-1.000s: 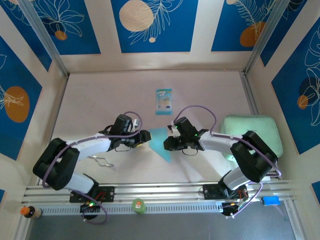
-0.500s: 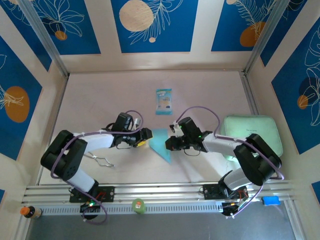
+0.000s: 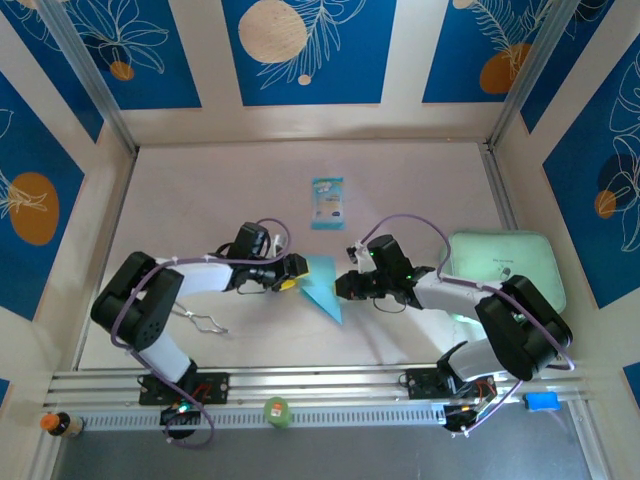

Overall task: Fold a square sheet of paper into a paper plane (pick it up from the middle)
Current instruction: Fourth fold the wing at the center of the table.

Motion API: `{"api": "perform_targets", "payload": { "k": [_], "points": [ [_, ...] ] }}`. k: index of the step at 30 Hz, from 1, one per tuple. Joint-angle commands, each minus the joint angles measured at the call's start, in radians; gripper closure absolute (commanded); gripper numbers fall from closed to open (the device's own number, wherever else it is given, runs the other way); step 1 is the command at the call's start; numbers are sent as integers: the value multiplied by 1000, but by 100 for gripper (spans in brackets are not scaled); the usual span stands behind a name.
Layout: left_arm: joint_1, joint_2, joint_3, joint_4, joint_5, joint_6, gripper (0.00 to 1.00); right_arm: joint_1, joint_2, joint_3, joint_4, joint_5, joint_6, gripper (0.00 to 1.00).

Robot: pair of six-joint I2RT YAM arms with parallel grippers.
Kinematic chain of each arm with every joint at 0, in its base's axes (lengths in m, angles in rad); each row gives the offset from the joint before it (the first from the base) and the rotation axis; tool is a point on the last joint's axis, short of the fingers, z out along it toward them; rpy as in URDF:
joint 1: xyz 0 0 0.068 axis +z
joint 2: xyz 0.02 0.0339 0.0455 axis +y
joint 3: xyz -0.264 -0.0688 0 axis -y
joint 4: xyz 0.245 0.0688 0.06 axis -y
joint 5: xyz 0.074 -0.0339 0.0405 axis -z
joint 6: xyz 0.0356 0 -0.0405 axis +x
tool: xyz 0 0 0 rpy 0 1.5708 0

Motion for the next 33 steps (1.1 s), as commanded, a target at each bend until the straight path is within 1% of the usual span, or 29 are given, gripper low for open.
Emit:
{"api": "perform_targets", "payload": {
  "k": [1,6,8,10,11,15,17,20,26,29,33],
  "points": [
    [11,32,31,49,54,-18,48,-8,-11,-15,12,-29,9,93],
    [11,60,49,69,68,-28,65,-13,-13,-11,-12,-26,-2,92],
    [11,61,49,78,61,-35,75,-13,-15,-7,-27,-19,-2,90],
    [11,58,45,85,50,-46,82,-10,-18,5,-47,-17,-5,88],
    [11,53,43,85,44,-47,86,-9,-21,9,-57,-5,-5,85],
    [11,25,15,102,0,-68,95,15,-58,16,-102,107,1,70],
    [11,0,-9,111,-33,-84,97,39,-87,12,-126,201,0,63],
    [9,-36,-41,116,-86,-108,99,90,-124,-1,-127,336,-37,58],
    [3,-91,-90,131,-163,-145,100,211,-165,-87,28,574,-174,53],
    [1,-90,-85,126,-159,-147,100,247,-169,-114,86,619,-242,53],
    [-9,-94,-75,120,-169,-160,98,326,-160,-143,193,663,-390,54]
  ]
}}
